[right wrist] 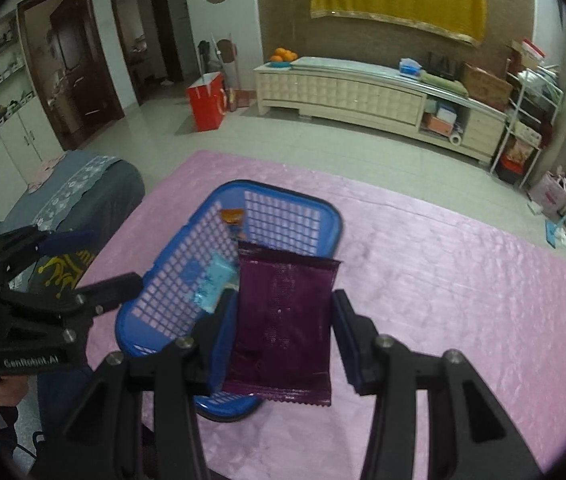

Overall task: Organize snacks
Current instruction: 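Carry the purple bar with the right gripper over the blue basket, then open the right gripper to drop the purple bar into the basket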

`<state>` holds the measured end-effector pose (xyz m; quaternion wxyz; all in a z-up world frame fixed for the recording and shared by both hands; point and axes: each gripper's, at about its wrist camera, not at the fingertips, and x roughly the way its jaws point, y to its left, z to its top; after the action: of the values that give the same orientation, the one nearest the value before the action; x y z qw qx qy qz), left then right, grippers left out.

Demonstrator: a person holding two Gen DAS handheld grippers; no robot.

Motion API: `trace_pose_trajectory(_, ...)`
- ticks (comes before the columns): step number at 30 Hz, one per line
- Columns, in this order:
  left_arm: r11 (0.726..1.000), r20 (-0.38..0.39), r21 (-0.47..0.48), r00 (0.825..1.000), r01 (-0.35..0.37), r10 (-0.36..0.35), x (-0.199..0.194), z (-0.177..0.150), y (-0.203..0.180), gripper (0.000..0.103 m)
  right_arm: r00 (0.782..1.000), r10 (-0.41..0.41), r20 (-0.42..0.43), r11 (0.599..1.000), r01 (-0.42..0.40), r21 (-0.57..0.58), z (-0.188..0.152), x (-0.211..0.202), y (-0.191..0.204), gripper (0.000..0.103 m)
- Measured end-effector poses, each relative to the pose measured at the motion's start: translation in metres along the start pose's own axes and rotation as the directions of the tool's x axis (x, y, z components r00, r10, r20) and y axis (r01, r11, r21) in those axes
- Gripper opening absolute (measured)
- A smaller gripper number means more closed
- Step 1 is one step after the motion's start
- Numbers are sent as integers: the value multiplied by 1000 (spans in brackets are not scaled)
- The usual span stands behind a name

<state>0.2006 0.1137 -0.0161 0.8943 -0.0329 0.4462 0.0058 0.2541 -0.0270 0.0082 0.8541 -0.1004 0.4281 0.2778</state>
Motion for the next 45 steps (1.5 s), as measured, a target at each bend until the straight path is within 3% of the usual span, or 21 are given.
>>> trace_pose_trajectory(11,998,-10,-63,1000,-21,21,19,-15,39,76,995,33,-99,998,-37,-47,0,55,37,51)
trace_pose_trajectory(26,994,-48,-106,999,-17,12,46,-32,72,76,974,-12,-225,995,-11,-101,-11,111,57,51)
trace_pose_trajectory(31,991,-52,-132,999,-3,-4,49,-33,75,76,971,-38,-234,989,3,-146,-18,114,63,56)
trace_pose_trajectory(33,991,-48,-135,999,2,-8,48,-34,75,76,969,-54,-241,988,17,-156,-21,115,63,68)
trace_pose_trajectory(34,991,-43,-133,999,2,-8,47,-34,74,76,969,-64,-238,986,25,-163,-21,114,64,70)
trace_pose_trajectory(37,993,-35,-121,999,-12,8,42,-35,71,76,973,-74,-219,985,37,-168,-23,102,60,70)
trace_pose_trajectory(42,994,24,-113,1000,-7,10,23,-36,63,76,987,-44,-154,996,32,-78,-26,61,42,71)
trace_pose_trajectory(45,995,58,-99,998,-8,14,11,-36,50,76,992,-77,-98,996,73,-50,-27,34,33,71)
